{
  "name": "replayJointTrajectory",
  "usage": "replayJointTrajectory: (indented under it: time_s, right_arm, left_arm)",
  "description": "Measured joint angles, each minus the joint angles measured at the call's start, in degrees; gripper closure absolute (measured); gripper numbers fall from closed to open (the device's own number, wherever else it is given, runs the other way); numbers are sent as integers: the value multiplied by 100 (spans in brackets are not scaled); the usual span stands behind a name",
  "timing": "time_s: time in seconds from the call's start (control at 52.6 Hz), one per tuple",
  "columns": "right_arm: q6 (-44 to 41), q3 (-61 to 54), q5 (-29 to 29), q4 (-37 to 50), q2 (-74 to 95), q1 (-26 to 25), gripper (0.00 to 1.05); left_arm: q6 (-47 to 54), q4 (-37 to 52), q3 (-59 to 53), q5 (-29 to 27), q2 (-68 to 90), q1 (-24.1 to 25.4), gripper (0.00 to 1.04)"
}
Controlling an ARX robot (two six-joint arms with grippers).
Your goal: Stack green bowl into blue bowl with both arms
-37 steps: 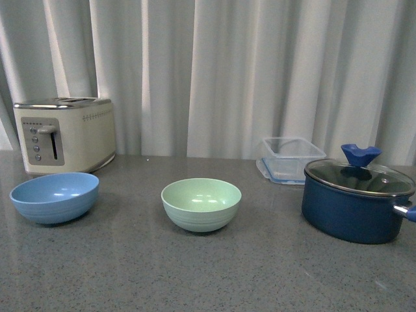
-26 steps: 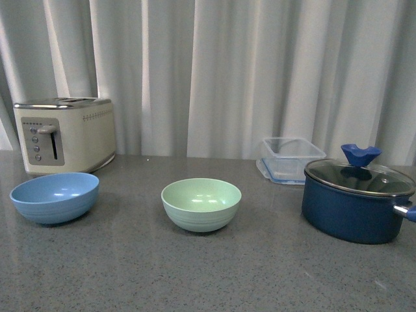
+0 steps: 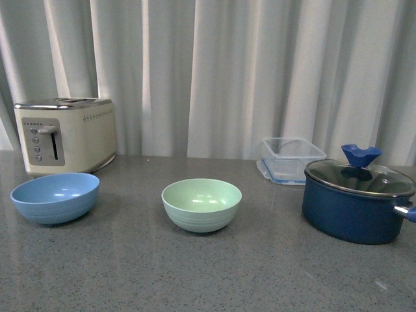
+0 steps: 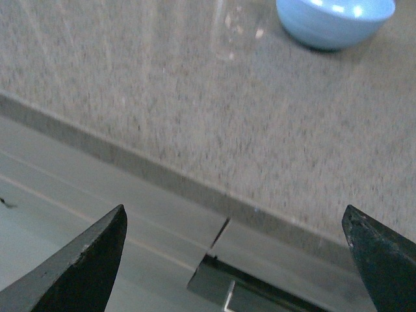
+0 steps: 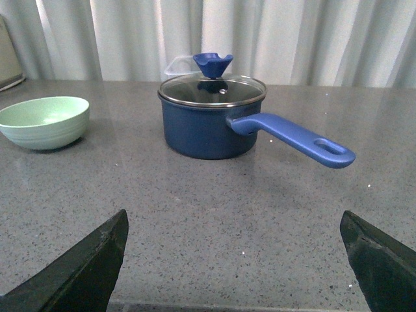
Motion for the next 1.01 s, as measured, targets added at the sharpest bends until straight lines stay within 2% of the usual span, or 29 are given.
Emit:
replayJointTrajectory:
  time_s: [0.133,0.304,0.494,0.627,1.007]
  right_arm:
    - [0,0,0,-2,0,0,10]
    - [0,0,0,-2,0,0,10]
    - [0,0,0,-2,0,0,10]
    - [0,0,0,-2,0,0,10]
    - [0,0,0,-2,0,0,10]
  left_arm:
    - [170,660,973,605,1622,501,7]
    - [431,177,2361,728,3209,542,7]
    - [229,-450,4656,378,4673,426,7]
    - [205,-807,5659,173,5257,302,7]
    - [129,-1185,6575,-313,6470,-85,7]
